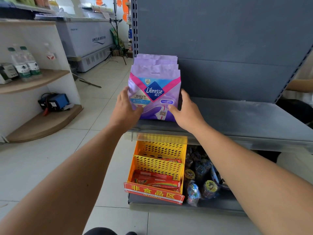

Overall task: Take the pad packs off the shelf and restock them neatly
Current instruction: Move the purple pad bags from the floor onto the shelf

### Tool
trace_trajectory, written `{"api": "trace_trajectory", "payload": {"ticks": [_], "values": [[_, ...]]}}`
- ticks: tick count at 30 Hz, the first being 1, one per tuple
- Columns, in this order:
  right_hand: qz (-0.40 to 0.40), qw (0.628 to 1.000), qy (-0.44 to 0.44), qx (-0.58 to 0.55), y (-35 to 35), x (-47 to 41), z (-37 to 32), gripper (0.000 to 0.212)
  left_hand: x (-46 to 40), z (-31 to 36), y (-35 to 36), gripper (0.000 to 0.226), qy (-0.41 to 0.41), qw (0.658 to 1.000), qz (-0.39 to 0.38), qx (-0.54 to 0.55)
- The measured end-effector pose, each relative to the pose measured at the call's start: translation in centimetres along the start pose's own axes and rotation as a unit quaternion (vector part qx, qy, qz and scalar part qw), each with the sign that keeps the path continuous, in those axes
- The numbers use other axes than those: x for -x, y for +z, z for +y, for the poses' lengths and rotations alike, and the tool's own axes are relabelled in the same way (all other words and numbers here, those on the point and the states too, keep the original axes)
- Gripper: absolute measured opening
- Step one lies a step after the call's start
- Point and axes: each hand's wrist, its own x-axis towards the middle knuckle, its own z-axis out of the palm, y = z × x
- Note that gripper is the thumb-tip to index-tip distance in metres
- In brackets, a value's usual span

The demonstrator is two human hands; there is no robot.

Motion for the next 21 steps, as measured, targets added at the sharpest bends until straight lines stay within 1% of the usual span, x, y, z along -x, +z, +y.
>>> {"api": "trace_trajectory", "payload": {"ticks": [2, 3, 4, 6, 7, 10, 13, 16, 21], "values": [[0.014, 0.998, -0.027, 0.064, -1.0, 0.7, -0.2, 0.063, 0.6, 0.6, -0.2, 0.072, 0.053, 0.988, 0.064, -0.127], [0.022, 0.994, -0.039, 0.099, -1.6, 1.1, -0.2, 0.062, 0.8, 1.1, -0.3, 0.074, 0.063, 0.978, 0.098, -0.171], [0.028, 0.99, -0.049, 0.132, -2.2, 1.6, -0.3, 0.062, 1.1, 1.7, -0.5, 0.076, 0.059, 0.972, 0.123, -0.192], [0.036, 0.978, -0.073, 0.19, -3.6, 2.5, -0.3, 0.06, 1.7, 3.0, -0.6, 0.073, 0.052, 0.966, 0.138, -0.214], [0.036, 0.971, -0.088, 0.22, -4.3, 3.0, -0.2, 0.058, 2.0, 3.6, -0.4, 0.07, 0.065, 0.961, 0.131, -0.233], [0.027, 0.94, -0.138, 0.31, -6.9, 4.9, 0.2, 0.05, 3.4, 5.9, 0.4, 0.06, 0.139, 0.938, 0.101, -0.3], [0.018, 0.918, -0.152, 0.365, -10.1, 6.8, 1.5, 0.047, 5.3, 9.0, 2.6, 0.052, 0.199, 0.92, 0.061, -0.333], [0.018, 0.91, -0.13, 0.394, -13.9, 8.9, 4.0, 0.046, 7.5, 12.7, 6.1, 0.047, 0.26, 0.908, 0.008, -0.33], [0.013, 0.908, -0.043, 0.418, -21.7, 14.0, 10.8, 0.048, 12.0, 18.5, 14.6, 0.048, 0.331, 0.884, -0.104, -0.314]]}}
